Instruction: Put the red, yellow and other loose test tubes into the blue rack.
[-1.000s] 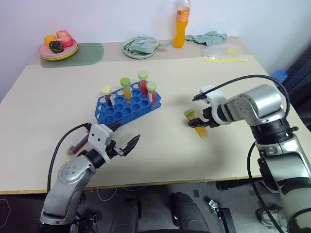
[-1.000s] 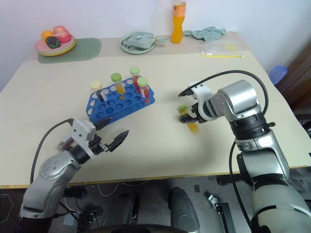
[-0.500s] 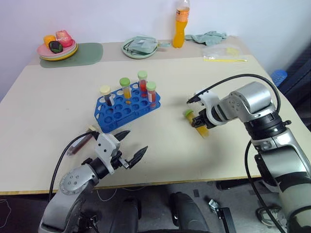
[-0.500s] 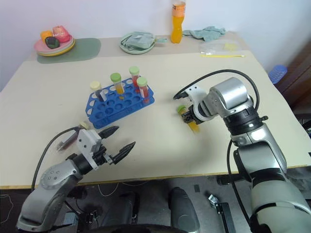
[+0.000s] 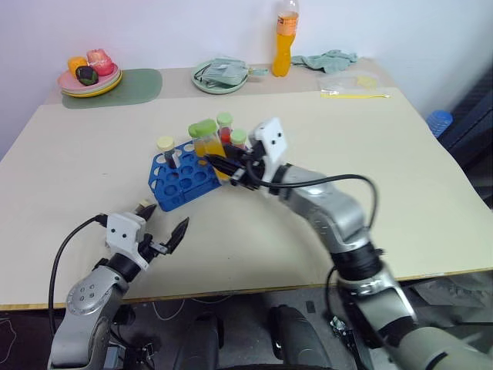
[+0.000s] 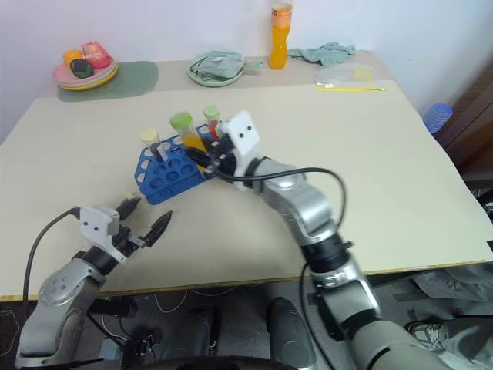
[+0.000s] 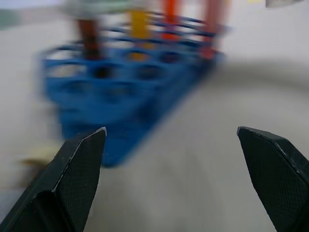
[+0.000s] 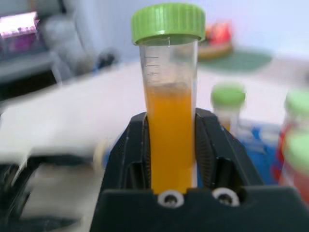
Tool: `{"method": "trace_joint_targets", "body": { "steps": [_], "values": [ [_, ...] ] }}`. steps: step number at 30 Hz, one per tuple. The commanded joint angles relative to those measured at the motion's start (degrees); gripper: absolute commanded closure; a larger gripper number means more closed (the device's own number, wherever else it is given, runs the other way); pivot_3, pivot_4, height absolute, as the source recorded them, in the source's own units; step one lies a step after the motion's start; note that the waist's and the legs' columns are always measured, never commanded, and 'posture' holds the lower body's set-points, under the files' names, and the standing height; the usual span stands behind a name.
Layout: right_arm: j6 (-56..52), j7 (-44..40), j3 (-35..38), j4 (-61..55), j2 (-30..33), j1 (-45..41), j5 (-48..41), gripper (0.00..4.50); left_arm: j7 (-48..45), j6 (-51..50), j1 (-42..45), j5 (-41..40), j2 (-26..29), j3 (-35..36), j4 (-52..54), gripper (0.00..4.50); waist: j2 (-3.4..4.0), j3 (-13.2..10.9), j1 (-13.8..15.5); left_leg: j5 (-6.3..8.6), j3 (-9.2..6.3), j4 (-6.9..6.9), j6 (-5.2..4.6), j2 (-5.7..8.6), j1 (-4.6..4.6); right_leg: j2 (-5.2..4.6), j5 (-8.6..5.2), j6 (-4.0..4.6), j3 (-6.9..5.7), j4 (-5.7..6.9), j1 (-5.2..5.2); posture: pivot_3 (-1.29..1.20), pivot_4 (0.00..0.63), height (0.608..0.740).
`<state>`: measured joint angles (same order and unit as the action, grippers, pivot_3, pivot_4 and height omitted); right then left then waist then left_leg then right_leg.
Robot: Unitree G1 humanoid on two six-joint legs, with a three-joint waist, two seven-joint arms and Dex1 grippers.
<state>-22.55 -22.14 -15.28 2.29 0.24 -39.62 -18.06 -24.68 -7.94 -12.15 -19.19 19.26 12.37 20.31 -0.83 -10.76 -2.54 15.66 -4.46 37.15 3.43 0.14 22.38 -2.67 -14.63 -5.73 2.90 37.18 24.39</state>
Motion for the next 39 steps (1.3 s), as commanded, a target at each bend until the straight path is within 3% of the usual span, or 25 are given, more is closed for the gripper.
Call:
{"method": "trace_joint_targets", "body": {
  "steps": [1, 6, 13, 39],
  "values": [
    [14.89, 2.81, -0.55, 11.7, -4.92, -2.88, 6.51, 3.74, 2.42, 3.19, 0.16, 1.74, -1.5, 0.72, -0.03, 0.0, -0.04, 0.02, 0.2, -0.01, -0.01, 0.0, 0.01, 0.01, 0.01, -0.01, 0.0, 0.0, -0.01, 0.0, 0.0, 0.0, 0.15, 0.74],
    [25.66, 4.87, 1.95, 26.62, -9.44, -6.57, 9.87, 3.74, 4.18, 3.01, -0.31, 2.89, -3.18, -1.02, 2.21, 0.0, -0.04, 0.01, 0.16, -0.01, -0.01, 0.0, 0.03, 0.06, 0.02, -0.07, 0.01, 0.0, -0.01, -0.02, 0.0, 0.0, 0.15, 0.74],
    [32.79, 5.29, 4.75, 36.65, -10.71, -9.05, 10.96, 3.74, 6.1, 1.05, -0.64, 3.05, -3.76, -2.38, 5.87, 0.0, -0.01, 0.0, -0.13, -0.01, -0.02, -0.03, 0.03, 0.03, -0.01, -0.02, 0.0, 0.0, 0.0, 0.01, 0.01, 0.0, 0.15, 0.74],
    [36.46, -1.43, 5.67, 45.61, -13.9, -10.5, 10.18, 3.74, 6.05, -4.25, 1.52, 2.4, -3.14, -2.78, 9.58, 0.0, 0.0, 0.0, -0.13, -0.01, -0.02, -0.03, 0.02, 0.02, -0.03, 0.01, 0.01, 0.01, 0.01, 0.04, 0.0, 0.0, 0.15, 0.74]
  ]
}}
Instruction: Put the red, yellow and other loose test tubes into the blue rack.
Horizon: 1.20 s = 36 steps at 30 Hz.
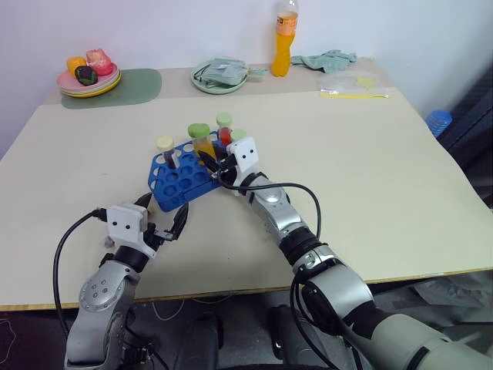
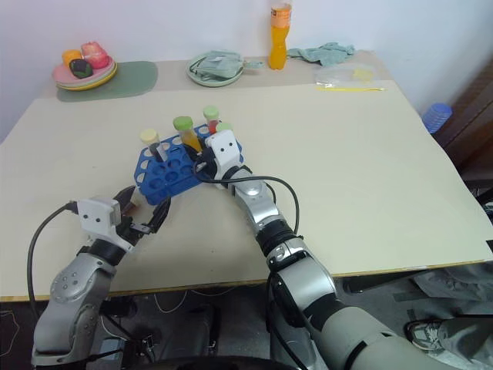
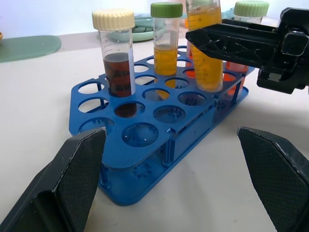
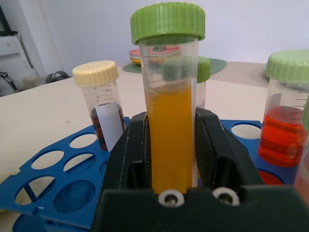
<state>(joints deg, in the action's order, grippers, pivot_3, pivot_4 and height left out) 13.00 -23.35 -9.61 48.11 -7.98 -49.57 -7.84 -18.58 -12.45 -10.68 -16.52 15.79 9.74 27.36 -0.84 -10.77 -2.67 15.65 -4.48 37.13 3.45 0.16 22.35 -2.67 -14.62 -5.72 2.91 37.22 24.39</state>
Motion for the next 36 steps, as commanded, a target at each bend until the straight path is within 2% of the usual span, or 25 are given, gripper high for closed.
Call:
{"method": "trace_joint_targets", "body": {
  "steps": [1, 3, 8, 9, 10, 11, 15, 16, 19, 22, 24, 26, 30, 35, 36],
  "values": [
    [1.47, 0.36, -0.12, 0.0, -5.5, -0.38, 0.51, 3.74, -0.02, 0.31, 0.08, -0.25, 0.32, -0.09, 2.43, 0.0, 0.0, 0.0, 0.01, 0.0, 0.0, 0.0, 0.0, 0.0, 0.0, 0.0, 0.0, 0.0, 0.0, 0.0, 0.0, 0.0, 0.15, 0.74],
    [2.03, 0.19, -0.25, 0.29, -5.3, -0.08, 0.81, 3.74, 0.28, 0.16, 0.14, -0.26, 0.21, 0.12, 2.34, 0.0, 0.0, 0.0, 0.01, 0.0, 0.0, 0.0, 0.0, 0.0, 0.0, 0.0, 0.0, 0.0, 0.0, 0.0, 0.0, 0.0, 0.15, 0.74],
    [3.7, -2.45, -0.71, -2.39, -5.46, 0.96, 0.01, 1.31, 2.73, -3.37, 0.74, -0.28, 0.25, 1.34, 2.42, 0.0, 0.01, 0.0, -0.02, 0.0, 0.0, 0.0, 0.0, 0.0, 0.0, 0.0, 0.0, 0.0, 0.0, 0.0, 0.0, 0.0, 0.15, 0.74],
    [4.12, -2.89, -0.96, -3.96, -5.48, 1.17, -0.17, 0.69, 3.26, -5.09, 0.96, -0.36, 0.71, 1.72, 2.51, 0.0, 0.01, 0.0, 0.0, 0.0, -0.01, 0.0, 0.0, 0.0, 0.0, 0.01, 0.0, 0.0, 0.0, 0.0, 0.0, 0.0, 0.15, 0.74],
    [4.25, -3.4, -1.29, -5.67, -5.41, 1.38, -0.42, 0.27, 3.67, -7.04, 1.15, -0.76, 1.18, 2.15, 2.67, 0.0, 0.01, -0.01, 0.01, 0.0, -0.01, 0.0, 0.0, 0.0, 0.0, 0.0, 0.0, 0.0, 0.0, 0.01, 0.0, 0.0, 0.15, 0.74],
    [4.18, -3.73, -1.5, -6.77, -5.34, 1.53, -0.61, 0.06, 3.93, -8.44, 1.26, -1.1, 1.49, 2.42, 2.86, 0.0, 0.01, -0.01, 0.0, 0.0, -0.01, 0.01, 0.0, 0.0, 0.01, 0.0, 0.0, 0.0, 0.0, 0.0, 0.0, 0.0, 0.15, 0.74],
    [-1.86, -8.91, -4.16, -19.42, -2.72, 4.32, -3.2, 0.06, 7.05, -21.23, 4.25, -2.76, 6.06, 6.53, 6.76, 0.0, -0.01, -0.01, 0.01, 0.0, -0.07, 0.01, 0.0, 0.0, 0.02, 0.01, 0.0, 0.0, -0.02, 0.02, 0.01, 0.0, 0.15, 0.74],
    [-3.53, -10.33, -5.21, -23.0, -1.34, 5.3, -3.36, 0.06, 8.43, -28.07, 6.01, -2.97, 8.25, 7.61, 7.84, 0.0, -0.01, 0.0, 0.02, 0.0, -0.09, 0.01, 0.0, 0.0, 0.02, 0.02, 0.0, 0.0, -0.03, 0.02, 0.01, 0.0, 0.15, 0.74],
    [-12.67, -15.66, -7.66, -35.26, 5.06, 8.88, -4.34, 0.06, 4.77, -49.4, 13.11, -7.96, 20.94, 11.62, 9.02, 0.0, -0.05, 0.01, 0.14, 0.0, -0.24, 0.03, 0.0, 0.01, 0.03, 0.03, -0.01, -0.01, -0.15, 0.02, -0.05, 0.0, 0.15, 0.74],
    [-18.29, -20.62, -9.53, -42.83, 11.69, 11.61, -3.58, 0.06, -2.59, -64.91, 18.66, -14.42, 32.75, 10.74, 6.96, 0.0, -0.02, -0.03, 0.2, -0.02, -0.22, 0.07, 0.04, 0.05, 0.01, 0.0, -0.01, -0.01, -0.15, 0.04, -0.09, 0.0, 0.15, 0.74],
    [-19.76, -23.87, -10.57, -46.44, 16.39, 13.03, -2.83, 0.06, -5.57, -72.8, 22.48, -16.73, 38.21, 9.18, 3.83, 0.0, -0.02, -0.03, 0.02, -0.02, -0.21, 0.03, 0.04, 0.09, -0.03, -0.03, -0.02, -0.03, -0.14, -0.02, -0.14, 0.0, 0.15, 0.74],
    [-21.54, -26.36, -10.48, -49.05, 20.01, 14.18, -3.28, 0.06, -8.77, -77.21, 26.07, -18.77, 42.07, 6.31, 0.81, 0.0, -0.03, -0.04, -0.15, -0.02, -0.21, -0.03, 0.04, 0.05, -0.03, 0.03, -0.03, -0.02, -0.15, 0.0, -0.1, 0.0, 0.15, 0.74],
    [-24.16, -29.07, -9.94, -51.79, 23.78, 15.79, -4.19, 0.06, -13.12, -77.03, 30.85, -19.67, 47.21, -3.4, -3.1, 0.0, 0.0, -0.07, -0.59, -0.03, -0.19, -0.09, 0.05, 0.02, -0.05, 0.07, -0.04, 0.01, -0.12, 0.01, -0.06, 0.0, 0.15, 0.74],
    [-25.61, -29.03, -10.69, -54.46, 24.5, 17.98, -3.39, 0.06, -13.98, -74.71, 36.64, -15.84, 48.3, -14.56, -10.54, 0.0, -0.02, -0.07, -0.78, -0.03, -0.19, -0.08, 0.06, 0.02, -0.03, 0.07, -0.05, 0.02, -0.11, 0.01, -0.05, 0.0, 0.15, 0.74],
    [-25.96, -28.78, -10.72, -54.82, 24.33, 18.26, -3.39, 0.01, -14.08, -74.33, 37.41, -15.25, 48.41, -15.93, -11.67, 0.26, -0.03, -0.08, -0.74, -0.03, -0.18, -0.07, 0.06, 0.02, -0.03, 0.06, -0.05, 0.02, -0.11, 0.02, -0.04, 0.0, 0.15, 0.74]
  ]
}}
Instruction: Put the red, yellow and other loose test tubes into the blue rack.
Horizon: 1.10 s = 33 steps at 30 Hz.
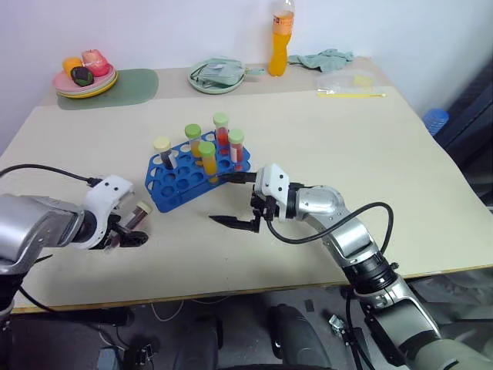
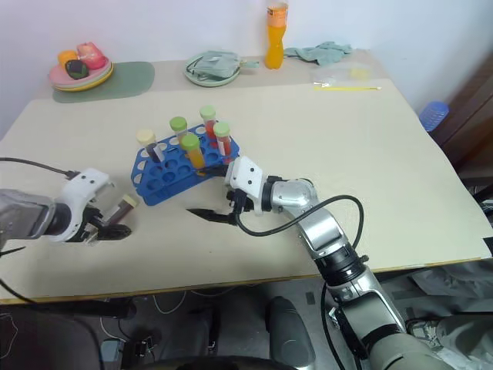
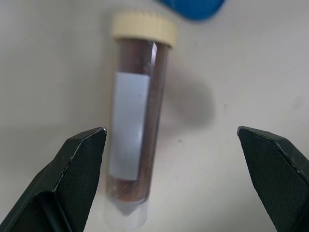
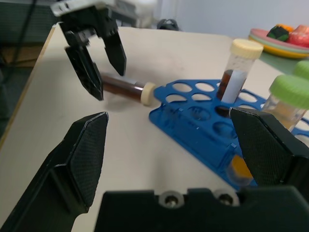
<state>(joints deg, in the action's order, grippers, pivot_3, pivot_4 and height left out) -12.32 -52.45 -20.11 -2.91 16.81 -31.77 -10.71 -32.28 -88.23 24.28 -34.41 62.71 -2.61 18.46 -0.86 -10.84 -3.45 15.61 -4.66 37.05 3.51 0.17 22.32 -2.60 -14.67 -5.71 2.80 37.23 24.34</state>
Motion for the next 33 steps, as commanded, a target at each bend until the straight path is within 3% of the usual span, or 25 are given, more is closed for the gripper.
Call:
{"method": "trace_joint_targets", "body": {
  "steps": [1, 2, 7, 10, 14, 17, 19, 21, 24, 27, 33],
  "values": [
    [-1.01, 0.7, -0.17, -4.08, -0.68, 0.67, -0.5, 0.0, -0.34, 1.89, 3.19, 3.31, 1.44, -4.72, -3.96, 0.53, -0.01, 0.0, 0.03, 0.0, 0.0, 0.01, 0.0, 0.0, 0.02, 0.0, 0.0, 0.0, 0.0, 0.0, 0.01, 0.0, 0.15, 0.74],
    [-1.39, 1.17, -0.05, -4.34, -0.89, 0.87, -0.47, 0.0, -0.38, 2.06, 3.96, 3.86, 1.31, -5.64, -5.11, 0.82, -0.01, 0.0, 0.11, 0.0, 0.01, 0.01, 0.0, 0.0, 0.03, 0.0, 0.0, 0.0, 0.01, -0.01, 0.01, 0.0, 0.15, 0.74],
    [-2.39, 2.69, 0.29, -5.5, -1.18, 1.65, -0.15, 0.0, -1.29, 3.41, 5.45, 4.95, 2.02, -6.52, -7.44, 3.25, -0.01, 0.0, 0.27, -0.01, 0.01, 0.03, 0.01, 0.01, 0.03, -0.02, 0.0, 0.0, 0.01, 0.0, 0.01, 0.0, 0.15, 0.74],
    [-2.56, 3.13, 0.35, -5.99, -1.15, 2.03, -0.18, 0.0, 0.21, 4.49, 4.01, 6.1, 1.53, -0.78, -9.18, 3.25, -0.01, 0.0, 0.18, -0.01, 0.02, 0.04, 0.01, 0.0, 0.03, -0.02, 0.0, 0.0, 0.01, 0.0, 0.01, 0.0, 0.15, 0.74],
    [-2.46, 3.88, 1.13, -6.07, -0.63, 2.92, -0.1, 0.0, 13.18, 27.27, -6.24, 16.32, -5.34, 16.42, -2.22, 3.25, -0.04, 0.0, 0.07, -0.01, 0.0, 0.03, 0.01, -0.03, 0.09, -0.03, 0.0, 0.0, 0.02, 0.03, 0.12, 0.0, 0.15, 0.74],
    [-2.4, 4.76, 2.63, -4.88, 0.21, 4.28, -0.11, 0.0, 14.61, 34.2, -11.34, 14.27, -14.4, 26.04, 8.53, 3.25, -0.1, 0.01, 0.98, -0.02, 0.01, 0.05, 0.04, -0.02, 0.13, -0.17, 0.01, 0.0, 0.05, -0.04, 0.13, 0.0, 0.15, 0.74],
    [-2.45, 5.4, 3.74, -3.59, 0.76, 5.2, -0.14, 0.0, 13.79, 42.18, -14.84, 10.43, -23.06, 28.78, 17.45, 3.25, -0.12, 0.03, 1.73, -0.01, 0.09, 0.07, 0.04, 0.03, 0.15, -0.31, 0.02, -0.02, 0.05, -0.12, 0.11, 0.0, 0.15, 0.74],
    [-2.06, 6.34, 4.84, -1.77, 1.64, 6.57, 0.54, 0.0, 16.74, 51.1, -18.43, 10.72, -33.68, 23.69, 25.57, 3.25, -0.18, 0.06, 2.78, -0.01, 0.2, 0.14, 0.05, 0.08, 0.16, -0.43, 0.04, -0.05, 0.06, -0.17, 0.04, 0.0, 0.15, 0.74],
    [-1.23, 7.17, 5.63, 0.29, 2.01, 7.94, 0.92, 0.0, 24.2, 61.19, -20.35, 22.73, -42.81, 9.85, 24.55, 3.25, -0.34, 0.12, 3.59, -0.01, 0.19, 0.2, 0.04, 0.31, 0.11, -0.61, 0.06, -0.1, 0.02, -0.2, -0.13, 0.0, 0.15, 0.74],
    [-0.86, 8.21, 5.81, 1.21, 1.49, 8.26, 1.24, 0.0, 30.38, 73.07, -20.17, 33.43, -48.66, 0.88, 15.81, 3.25, -0.26, 0.15, 3.42, -0.02, 0.22, 0.24, 0.03, 0.34, -0.01, -0.51, 0.12, -0.16, 0.07, -0.13, -0.19, 0.0, 0.15, 0.74],
    [-0.97, 10.23, 6.36, 1.34, 1.22, 8.82, 1.65, 0.0, 37.19, 87.96, -17.9, 41.78, -54.91, -3.0, 1.0, 3.25, -0.25, 0.16, 2.47, -0.02, 0.19, 0.2, 0.02, 0.13, -0.03, -0.2, 0.11, -0.14, 0.11, -0.1, -0.17, 0.0, 0.15, 0.74]
  ]
}}
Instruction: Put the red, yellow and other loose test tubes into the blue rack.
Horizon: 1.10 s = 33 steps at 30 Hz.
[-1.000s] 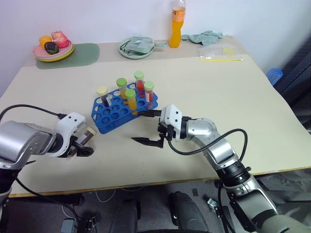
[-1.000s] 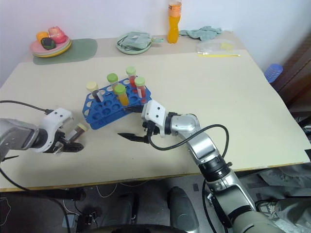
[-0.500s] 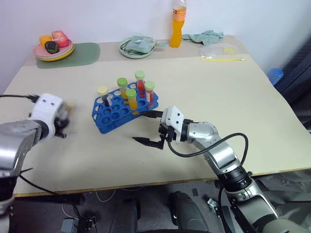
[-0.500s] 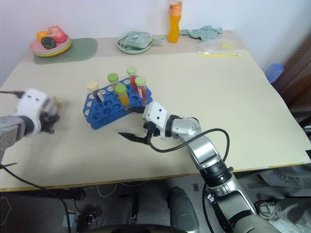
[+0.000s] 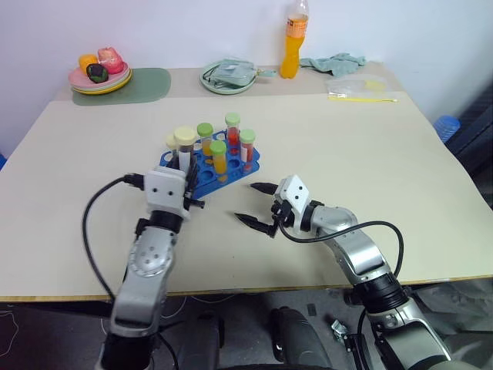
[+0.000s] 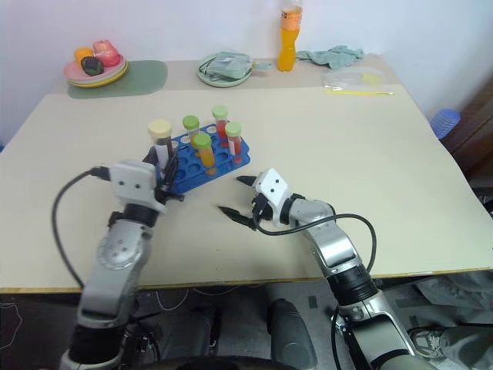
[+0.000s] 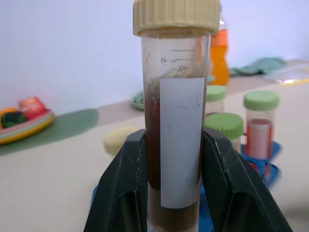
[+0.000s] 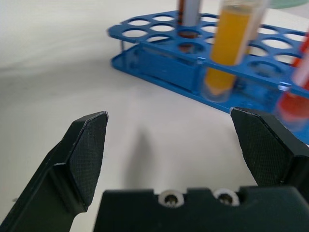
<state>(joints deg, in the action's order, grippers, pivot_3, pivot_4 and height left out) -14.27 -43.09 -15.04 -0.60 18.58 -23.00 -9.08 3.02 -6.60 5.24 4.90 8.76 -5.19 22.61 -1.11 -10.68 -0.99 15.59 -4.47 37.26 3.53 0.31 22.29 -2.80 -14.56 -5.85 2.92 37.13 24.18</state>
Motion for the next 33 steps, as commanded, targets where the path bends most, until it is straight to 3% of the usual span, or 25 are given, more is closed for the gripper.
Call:
{"method": "trace_joint_targets", "body": {
  "steps": [1, 6, 19, 30, 31, 33],
  "values": [
    [0.99, 1.18, 1.36, -1.07, -0.48, 0.21, 0.11, 0.0, 1.65, 7.79, 1.49, 2.4, -1.29, -0.47, -4.86, 3.25, 0.0, 0.0, 0.05, 0.0, -0.01, -0.01, 0.0, -0.01, 0.0, 0.01, 0.0, 0.0, 0.0, -0.01, 0.0, 0.0, 0.15, 0.74],
    [0.74, 2.5, 1.6, -1.97, -0.35, 1.13, 0.14, 0.0, 2.27, 10.63, 3.98, 3.41, -1.86, 0.88, -10.82, 3.25, 0.0, 0.0, 0.23, 0.0, 0.0, 0.03, 0.0, -0.01, 0.04, 0.0, 0.0, 0.0, -0.01, -0.01, 0.0, 0.0, 0.15, 0.74],
    [0.66, 3.98, 1.49, -2.5, -0.4, 2.31, 0.64, 0.0, 2.28, 6.06, 7.43, 3.97, -2.99, 1.69, -17.05, 3.25, 0.0, 0.0, 0.18, 0.0, -0.02, 0.03, 0.0, -0.01, 0.03, 0.03, 0.0, -0.01, -0.01, 0.01, 0.0, 0.0, 0.15, 0.74],
    [0.91, 3.7, 0.91, -2.43, -1.01, 1.85, 0.83, 0.0, -0.11, 14.06, 6.47, -1.65, -5.94, 3.36, -22.2, 3.25, 0.0, 0.01, 0.22, 0.0, -0.02, 0.04, 0.0, -0.01, 0.02, 0.03, 0.0, -0.01, -0.01, 0.02, -0.01, 0.0, 0.15, 0.74],
    [0.88, 3.63, 1.01, -2.49, -1.0, 1.8, 0.74, 0.0, -0.56, 14.49, 6.31, -2.74, -6.45, 3.66, -22.39, 2.49, 0.0, 0.01, 0.22, 0.0, -0.03, 0.04, 0.0, -0.01, 0.01, 0.03, 0.0, -0.01, -0.01, 0.03, -0.01, 0.0, 0.15, 0.74],
    [0.72, 3.43, 1.45, -2.65, -0.95, 1.63, 0.37, 0.0, 0.05, 15.58, 6.24, -2.74, -7.01, 4.15, -22.69, 1.71, 0.0, 0.0, 0.22, 0.0, -0.02, 0.04, 0.0, -0.01, 0.02, 0.02, 0.0, -0.01, -0.01, 0.02, -0.01, 0.0, 0.15, 0.74]
  ]
}}
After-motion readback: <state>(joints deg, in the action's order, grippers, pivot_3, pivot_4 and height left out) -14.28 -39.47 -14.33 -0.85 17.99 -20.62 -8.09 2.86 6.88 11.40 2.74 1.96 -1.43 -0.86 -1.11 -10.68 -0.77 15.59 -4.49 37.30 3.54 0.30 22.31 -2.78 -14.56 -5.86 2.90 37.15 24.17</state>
